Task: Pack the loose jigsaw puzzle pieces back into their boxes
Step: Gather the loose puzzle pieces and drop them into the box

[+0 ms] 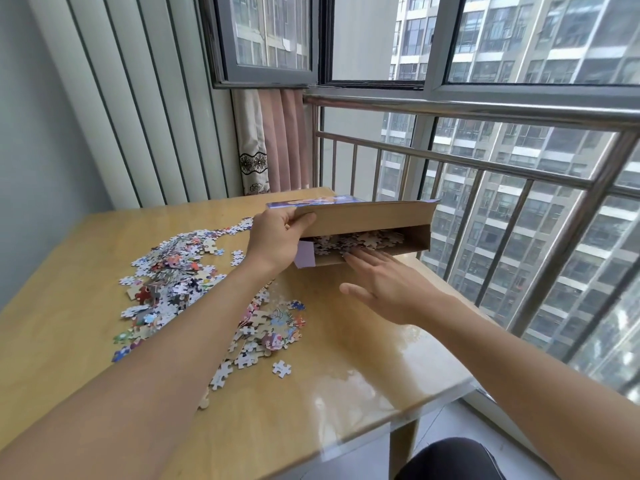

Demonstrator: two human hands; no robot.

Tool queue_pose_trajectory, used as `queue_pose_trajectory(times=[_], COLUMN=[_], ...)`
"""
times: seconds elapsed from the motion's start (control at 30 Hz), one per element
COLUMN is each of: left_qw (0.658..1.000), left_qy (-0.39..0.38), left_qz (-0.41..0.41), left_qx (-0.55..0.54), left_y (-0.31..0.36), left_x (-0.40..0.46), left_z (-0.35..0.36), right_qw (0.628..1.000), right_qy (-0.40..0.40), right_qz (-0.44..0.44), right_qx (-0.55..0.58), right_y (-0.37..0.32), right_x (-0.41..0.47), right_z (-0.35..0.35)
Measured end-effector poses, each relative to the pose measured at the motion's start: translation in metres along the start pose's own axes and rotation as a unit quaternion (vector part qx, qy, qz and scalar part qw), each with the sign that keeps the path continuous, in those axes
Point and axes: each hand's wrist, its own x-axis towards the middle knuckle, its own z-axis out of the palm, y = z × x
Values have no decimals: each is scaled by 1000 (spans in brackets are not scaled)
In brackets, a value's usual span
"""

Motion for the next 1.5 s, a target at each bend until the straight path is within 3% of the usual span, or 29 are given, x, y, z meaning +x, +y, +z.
queue_pose_trajectory(times=[0.27,0.47,0.6,0.7,0.87,0.97,1.07,1.17,1.23,1.3,1.4,1.5], left_qw=[1000,1000,1000,999,996,993,984,966,947,940,951,929], left_qy=[-1,11,0,-8,-34,-58,-146,-243,-308,-330,-264,-169], left_qz=[-5,-15,-17,-29,-78,-105,-104,-87,-88,-87,-99,-120], left_qx=[1,-10,0,-11,-19,-13,-8,-1,-1,0,125,307], left_y=[1,-2,-6,-8,-27,-35,-37,-36,-34,-39,-58,-85], left_x=[0,4,3,-1,-3,-12,-23,-30,-31,-28,-25,-40], left_z=[1,-5,-4,1,10,13,11,-3,-19,-42,-82,-119], right_qw=[997,996,996,997,997,986,956,924,931,947,966,974], right_qy=[-45,64,5,-12,48,142,246,276,220,109,-56,-180], right_qz=[34,53,94,77,9,-26,-24,-10,-8,-11,-12,-17], right_qx=[52,11,1,15,53,80,158,266,292,301,252,136], right_y=[9,-10,3,11,-7,-15,-25,-45,-62,-83,-114,-143], right_x=[35,26,24,21,7,7,13,31,51,71,93,101], right_z=[-6,-4,4,8,13,10,-6,-31,-44,-50,-42,-16])
